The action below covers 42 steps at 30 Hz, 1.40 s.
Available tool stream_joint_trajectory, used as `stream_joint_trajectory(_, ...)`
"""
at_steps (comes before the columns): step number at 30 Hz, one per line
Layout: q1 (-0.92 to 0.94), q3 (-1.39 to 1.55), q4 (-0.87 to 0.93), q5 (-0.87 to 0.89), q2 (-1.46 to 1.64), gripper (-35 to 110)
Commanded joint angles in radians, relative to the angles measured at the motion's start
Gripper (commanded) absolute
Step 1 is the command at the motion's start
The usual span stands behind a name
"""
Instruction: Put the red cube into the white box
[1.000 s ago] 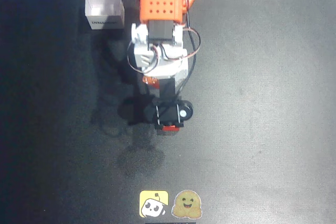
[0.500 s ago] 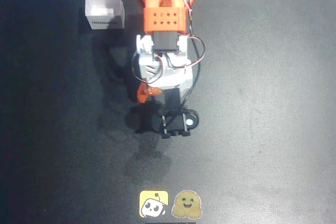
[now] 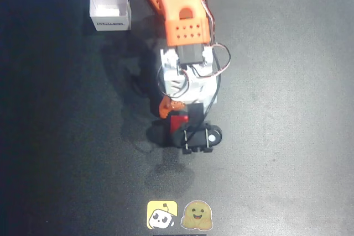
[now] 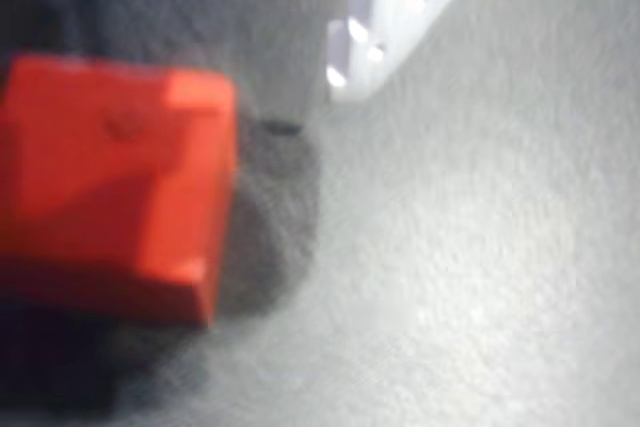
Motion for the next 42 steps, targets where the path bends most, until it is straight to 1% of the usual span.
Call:
stream_joint_trajectory(1,-0.005,-0.044,-0.037,0.006,-0.011,29)
stream_joint_trajectory(11,0.014,-0.044,-0.104,0.009,-0.054,29)
stream_joint_trajectory(16,0.028,-0.037,-0.129,0.005,-0.052,25)
stream_joint_trajectory(25,0.043,-0.035,-0.156,0.017,-0.058,13)
stream_joint_trajectory(29,0.058,-0.034,-0.167,0.017,-0.074,0)
stream_joint_trajectory(38,0.069,-0.029,-0.169,0.02,-0.061,0)
stream_joint_trajectory(42,0.077,-0.025,-0.094,0.02,0.012,0)
